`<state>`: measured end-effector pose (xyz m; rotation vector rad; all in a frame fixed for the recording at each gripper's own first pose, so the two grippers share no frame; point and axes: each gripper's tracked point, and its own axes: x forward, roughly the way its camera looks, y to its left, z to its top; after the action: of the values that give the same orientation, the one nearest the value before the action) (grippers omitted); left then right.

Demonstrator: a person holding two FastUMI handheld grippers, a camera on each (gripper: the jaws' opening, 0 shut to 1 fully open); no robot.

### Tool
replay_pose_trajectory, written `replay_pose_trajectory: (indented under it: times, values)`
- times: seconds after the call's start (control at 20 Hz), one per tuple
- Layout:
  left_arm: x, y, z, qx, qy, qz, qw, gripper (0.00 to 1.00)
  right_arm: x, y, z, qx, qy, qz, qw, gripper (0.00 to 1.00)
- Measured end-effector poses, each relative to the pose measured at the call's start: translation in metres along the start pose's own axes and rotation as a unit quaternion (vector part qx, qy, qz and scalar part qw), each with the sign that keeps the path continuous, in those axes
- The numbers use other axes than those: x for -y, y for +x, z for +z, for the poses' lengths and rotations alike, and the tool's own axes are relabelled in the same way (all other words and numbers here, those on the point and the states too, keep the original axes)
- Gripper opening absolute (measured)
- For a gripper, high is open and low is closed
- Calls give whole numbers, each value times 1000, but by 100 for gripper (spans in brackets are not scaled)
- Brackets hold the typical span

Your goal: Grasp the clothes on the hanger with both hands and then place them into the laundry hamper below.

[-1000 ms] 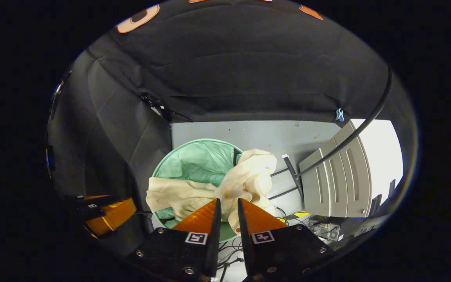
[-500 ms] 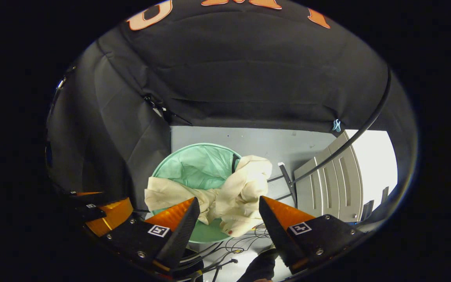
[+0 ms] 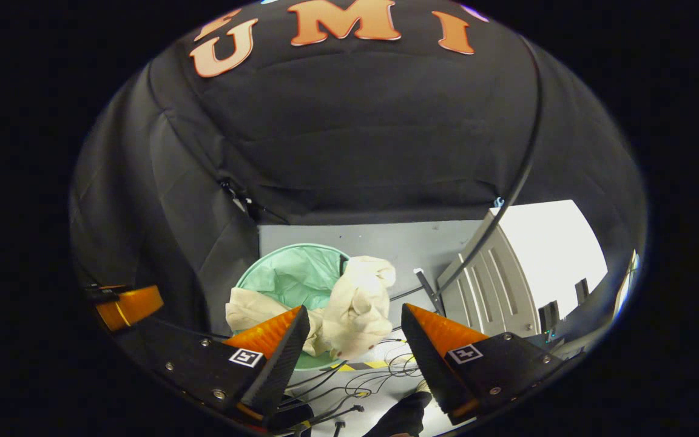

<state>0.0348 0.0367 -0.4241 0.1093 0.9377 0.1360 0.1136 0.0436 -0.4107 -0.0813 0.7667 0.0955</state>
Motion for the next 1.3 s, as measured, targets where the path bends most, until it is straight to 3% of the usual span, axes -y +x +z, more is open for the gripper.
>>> replay_pose_trajectory:
  times: [0.3, 0.55, 0.8, 1.15, 1.3]
  values:
    - [-15, -87, 52, 111, 0, 9, 994, 97, 72, -103, 39, 91, 16, -44, 995, 95]
    - [-27, -158, 105, 196, -13, 4, 981, 99, 91, -188, 96, 180, 29, -59, 981, 94]
    - [-19, -226, 157, 283, -9, -19, 959, 98, 86, -268, 147, 265, 21, -58, 962, 94]
    - [-18, -315, 212, 382, -15, -45, 923, 96, 76, -369, 209, 375, -4, -56, 925, 94]
    - [-21, -354, 233, 417, -27, -57, 907, 100, 73, -396, 234, 406, -12, -55, 912, 94]
